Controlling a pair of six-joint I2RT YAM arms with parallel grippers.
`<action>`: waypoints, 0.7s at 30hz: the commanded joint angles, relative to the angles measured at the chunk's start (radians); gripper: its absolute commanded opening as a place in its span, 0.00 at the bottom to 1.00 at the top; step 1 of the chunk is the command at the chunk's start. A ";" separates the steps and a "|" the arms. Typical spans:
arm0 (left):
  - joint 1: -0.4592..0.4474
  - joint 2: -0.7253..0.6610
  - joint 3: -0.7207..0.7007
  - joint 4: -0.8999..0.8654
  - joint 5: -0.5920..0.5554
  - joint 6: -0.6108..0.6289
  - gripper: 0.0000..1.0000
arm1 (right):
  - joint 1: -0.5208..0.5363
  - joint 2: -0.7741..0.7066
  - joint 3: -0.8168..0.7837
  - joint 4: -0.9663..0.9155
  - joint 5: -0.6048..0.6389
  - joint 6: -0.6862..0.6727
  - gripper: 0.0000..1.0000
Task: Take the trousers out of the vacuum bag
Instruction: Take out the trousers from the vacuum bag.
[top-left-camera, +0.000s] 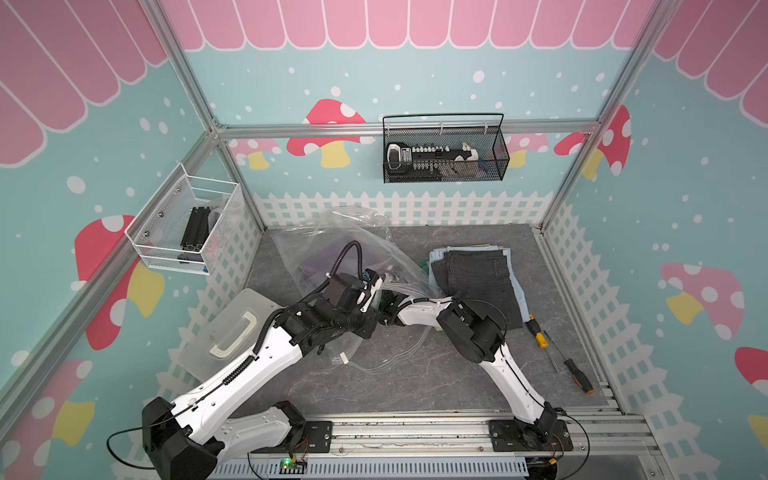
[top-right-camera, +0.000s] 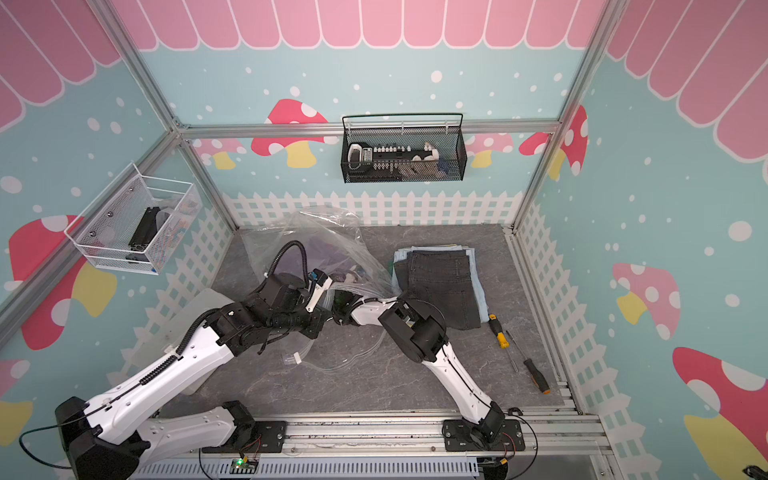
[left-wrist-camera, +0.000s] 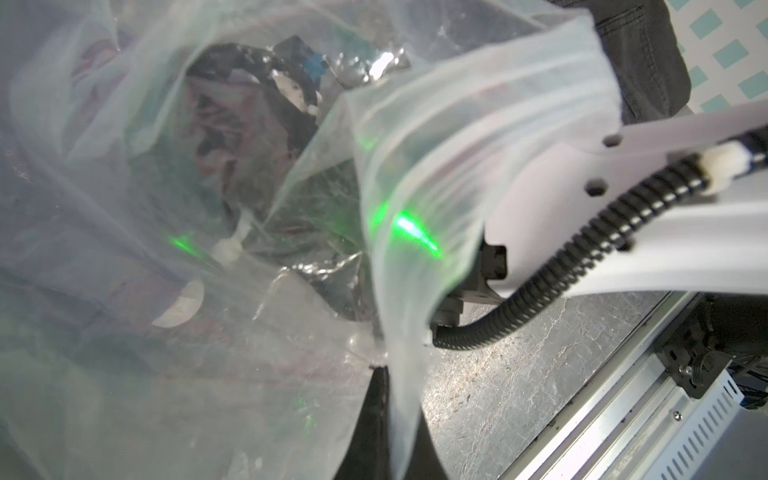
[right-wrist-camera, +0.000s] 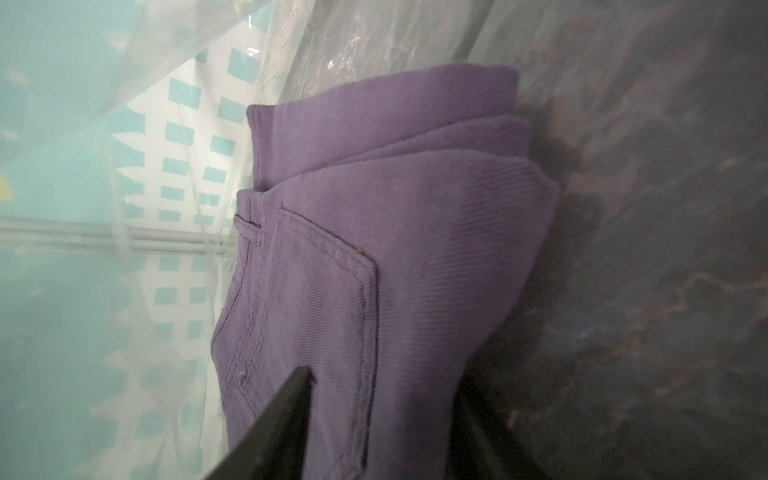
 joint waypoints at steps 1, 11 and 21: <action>-0.004 -0.002 -0.013 0.004 0.009 0.000 0.00 | -0.010 0.035 0.000 -0.034 -0.029 0.027 0.39; -0.004 0.000 -0.016 0.006 -0.002 -0.003 0.00 | -0.020 0.001 -0.086 0.092 -0.098 -0.028 0.08; -0.003 0.001 -0.008 -0.003 -0.007 -0.008 0.00 | -0.016 -0.056 -0.166 0.195 -0.138 -0.072 0.00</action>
